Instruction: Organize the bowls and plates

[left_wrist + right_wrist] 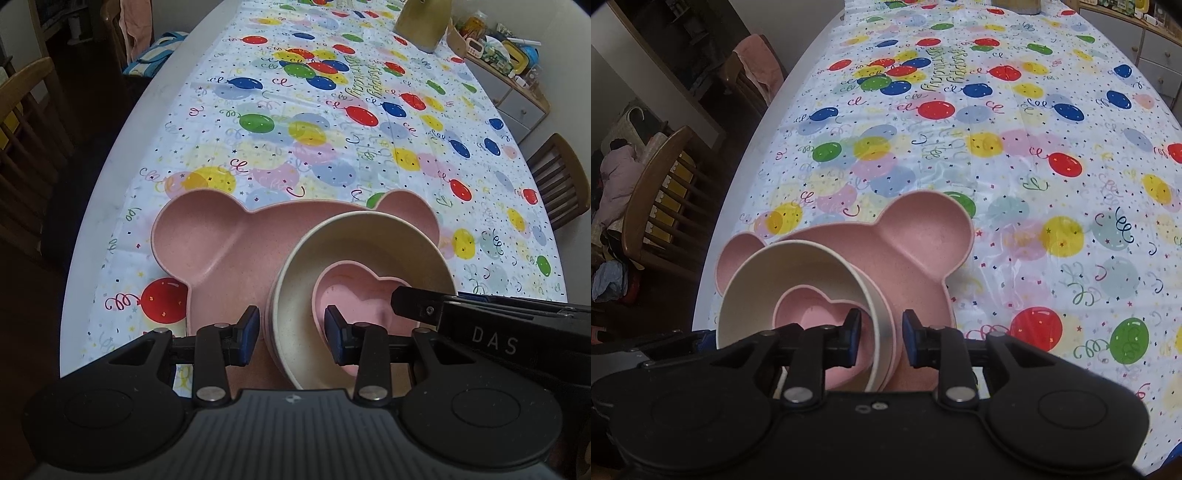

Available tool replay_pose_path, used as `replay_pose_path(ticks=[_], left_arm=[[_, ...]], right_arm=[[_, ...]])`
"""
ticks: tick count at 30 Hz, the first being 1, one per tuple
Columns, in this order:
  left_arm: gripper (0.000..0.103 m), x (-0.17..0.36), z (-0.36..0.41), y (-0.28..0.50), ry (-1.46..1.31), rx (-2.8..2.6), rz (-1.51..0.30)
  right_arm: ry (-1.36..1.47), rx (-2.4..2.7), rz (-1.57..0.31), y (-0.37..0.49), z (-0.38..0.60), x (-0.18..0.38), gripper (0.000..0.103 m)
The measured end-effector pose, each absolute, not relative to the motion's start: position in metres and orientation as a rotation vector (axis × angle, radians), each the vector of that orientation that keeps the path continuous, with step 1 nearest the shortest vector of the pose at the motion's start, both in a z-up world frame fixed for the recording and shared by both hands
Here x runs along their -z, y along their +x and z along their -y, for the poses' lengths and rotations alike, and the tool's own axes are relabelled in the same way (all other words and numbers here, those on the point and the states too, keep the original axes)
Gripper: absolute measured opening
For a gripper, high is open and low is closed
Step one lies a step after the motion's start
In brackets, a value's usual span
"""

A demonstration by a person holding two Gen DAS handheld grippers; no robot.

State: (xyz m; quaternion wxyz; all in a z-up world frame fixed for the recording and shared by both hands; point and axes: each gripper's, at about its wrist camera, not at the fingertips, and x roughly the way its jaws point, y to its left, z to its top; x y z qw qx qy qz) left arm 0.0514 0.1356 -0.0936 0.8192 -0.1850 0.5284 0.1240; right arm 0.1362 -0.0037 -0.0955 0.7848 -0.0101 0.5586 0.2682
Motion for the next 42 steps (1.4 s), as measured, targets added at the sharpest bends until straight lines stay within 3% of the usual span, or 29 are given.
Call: replay_pose_path(ticks=[4,16,21,31,33,38,42], left_arm=[[0.037,0.091,-0.133,0.046,-0.386,-0.266,-1.119],[0.058,0.068,-0.123,0.019,-0.344,-0.262,-1.05],[0.067,0.056,-0.118,0.003,-0.327,-0.256,-1.01],[0.068,0.034,-0.106,-0.027,-0.285,-0.267,-0.919],[0.079,0.029,-0.103,-0.033,-0.278,-0.264,-0.893],[0.082,0.018,-0.095,-0.045,-0.279,-0.245,-0.83],[0.094,0.014,-0.092,-0.051,-0.294,-0.228,-0.806]], right_arm=[[-0.02,-0.586,-1.196,0.133,0.007,0.092,0.028],[-0.036,-0.641,-1.112,0.112,0.024,0.067,0.041],[-0.055,-0.696,-1.041,0.099,0.034,0.052,0.055],[-0.05,-0.783,-0.893,0.073,0.058,0.02,0.079],[-0.048,-0.798,-0.857,0.067,0.064,0.015,0.084],[-0.048,-0.82,-0.771,0.054,0.077,0.005,0.091],[-0.043,-0.82,-0.727,0.046,0.085,0.0,0.098]])
